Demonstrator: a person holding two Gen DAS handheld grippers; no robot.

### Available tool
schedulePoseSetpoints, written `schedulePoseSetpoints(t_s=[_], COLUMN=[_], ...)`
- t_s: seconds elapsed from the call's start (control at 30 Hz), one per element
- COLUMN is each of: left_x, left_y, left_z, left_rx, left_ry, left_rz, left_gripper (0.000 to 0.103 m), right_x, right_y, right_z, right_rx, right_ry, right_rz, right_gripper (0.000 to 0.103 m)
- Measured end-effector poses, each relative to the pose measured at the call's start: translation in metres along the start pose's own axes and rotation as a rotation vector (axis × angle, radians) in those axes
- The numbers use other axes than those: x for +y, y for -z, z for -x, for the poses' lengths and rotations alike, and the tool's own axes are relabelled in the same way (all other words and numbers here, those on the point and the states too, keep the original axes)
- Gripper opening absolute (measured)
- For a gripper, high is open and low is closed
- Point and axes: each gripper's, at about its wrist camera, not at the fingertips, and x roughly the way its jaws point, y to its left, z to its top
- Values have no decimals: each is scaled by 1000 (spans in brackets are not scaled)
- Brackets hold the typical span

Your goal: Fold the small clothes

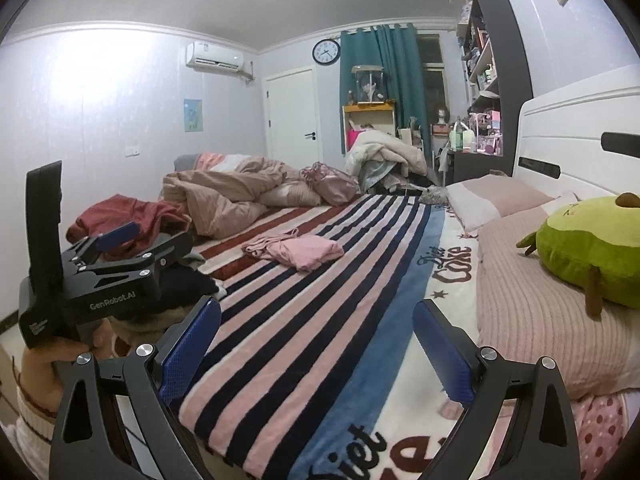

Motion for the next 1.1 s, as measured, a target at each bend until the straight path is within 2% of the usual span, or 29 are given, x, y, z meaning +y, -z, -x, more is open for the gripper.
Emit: schedulePoseSetpoints(t_s=[1.1], left_x=[2], left_y=[3], left_z=[6], left_rx=[31], left_ry=[-7], left_rz=[29], left_gripper=[102], right_x=[-2], right_y=[5], right_z=[2], right_rx=[-15], right_ry=[-23], right_rz=[-21], right_gripper=[96])
